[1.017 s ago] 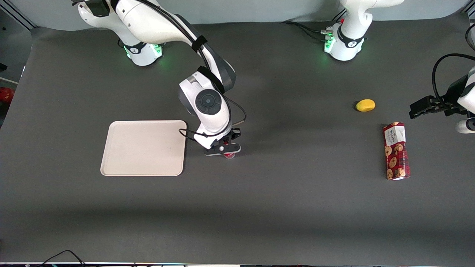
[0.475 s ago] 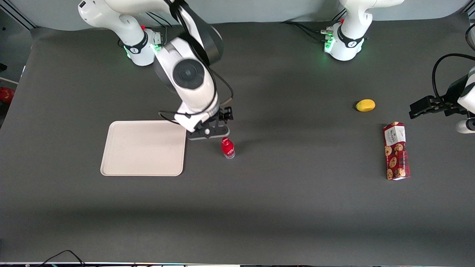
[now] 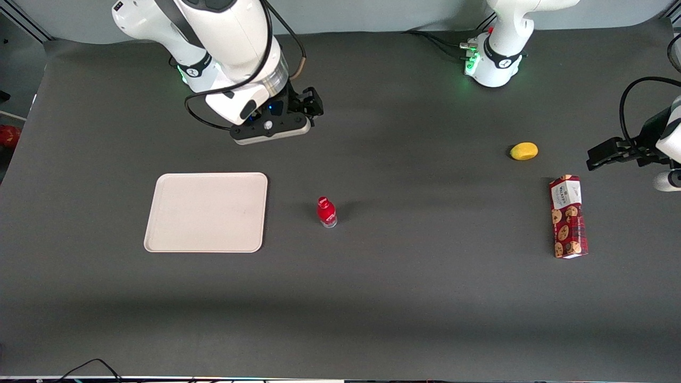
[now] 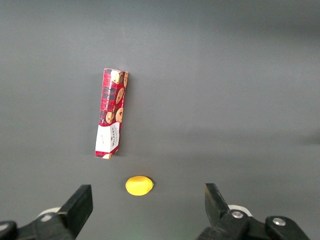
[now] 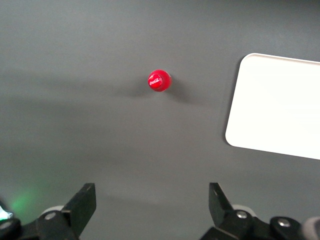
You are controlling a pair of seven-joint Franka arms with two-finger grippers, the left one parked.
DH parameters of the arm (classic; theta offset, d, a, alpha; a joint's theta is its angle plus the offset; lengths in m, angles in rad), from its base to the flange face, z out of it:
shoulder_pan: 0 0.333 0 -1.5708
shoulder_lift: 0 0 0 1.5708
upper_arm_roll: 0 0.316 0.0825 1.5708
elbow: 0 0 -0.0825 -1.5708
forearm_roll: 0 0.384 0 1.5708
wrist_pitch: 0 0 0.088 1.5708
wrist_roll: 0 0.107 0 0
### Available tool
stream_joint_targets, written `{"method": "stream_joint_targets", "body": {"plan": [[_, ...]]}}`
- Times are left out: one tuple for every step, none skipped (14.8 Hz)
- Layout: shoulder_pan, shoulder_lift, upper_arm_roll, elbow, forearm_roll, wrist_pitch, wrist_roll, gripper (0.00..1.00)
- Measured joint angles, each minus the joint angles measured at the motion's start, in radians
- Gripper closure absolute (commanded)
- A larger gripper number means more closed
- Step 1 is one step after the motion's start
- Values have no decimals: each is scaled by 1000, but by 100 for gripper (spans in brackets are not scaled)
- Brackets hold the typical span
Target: Place coke bottle on tray
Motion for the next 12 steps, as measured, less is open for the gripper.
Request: {"method": "stream_joint_targets", "body": {"plan": [[0,6,0,0,1,0,0,0],[0,16,0,0,1,1,0,0],[0,31,0,-1,1,7,0,0],[0,51,0,-2,1,27,0,0],[-1,73,0,-2,1,58,0,0],[-1,99,0,-3,1,98,0,0],[-1,127,0,-3,1,139,0,0],[-1,156,0,-4,2,178,-1,0],[-1,187,0,-4,2,212,-2,0],[-1,216,0,-4,2,241,-3,0],[-2,243,0,-6,2,265,-3,0],[-2,267,-1,-10,2,286,-3,0]]}}
